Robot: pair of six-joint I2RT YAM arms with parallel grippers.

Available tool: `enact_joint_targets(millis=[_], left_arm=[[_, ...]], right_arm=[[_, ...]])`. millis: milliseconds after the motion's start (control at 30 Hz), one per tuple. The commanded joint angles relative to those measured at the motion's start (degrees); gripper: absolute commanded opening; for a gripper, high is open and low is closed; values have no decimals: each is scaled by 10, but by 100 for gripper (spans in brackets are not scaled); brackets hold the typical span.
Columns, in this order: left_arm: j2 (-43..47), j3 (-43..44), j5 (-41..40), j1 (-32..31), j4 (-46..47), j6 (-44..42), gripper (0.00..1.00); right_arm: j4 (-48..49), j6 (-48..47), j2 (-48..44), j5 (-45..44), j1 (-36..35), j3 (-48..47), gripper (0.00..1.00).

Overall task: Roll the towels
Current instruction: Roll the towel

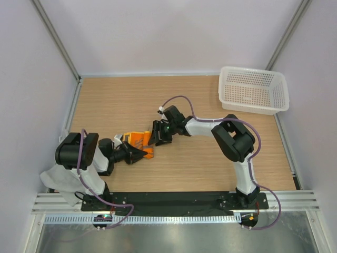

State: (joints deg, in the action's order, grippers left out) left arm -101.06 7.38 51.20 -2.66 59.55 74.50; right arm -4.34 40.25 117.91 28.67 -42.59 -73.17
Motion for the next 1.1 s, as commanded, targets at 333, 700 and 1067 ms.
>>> enact_joint_targets(millis=[333, 700, 1067], left_arm=[[-34, 4, -7, 8, -95, 0, 0], [110, 47, -68, 4, -373, -115, 14], [448, 199, -352, -127, -770, -250, 40]], right_arm=[[89, 16, 27, 17, -25, 28, 21], [-83, 16, -20, -90, -21, 43, 1], [-225, 42, -58, -155, -21, 28, 1]])
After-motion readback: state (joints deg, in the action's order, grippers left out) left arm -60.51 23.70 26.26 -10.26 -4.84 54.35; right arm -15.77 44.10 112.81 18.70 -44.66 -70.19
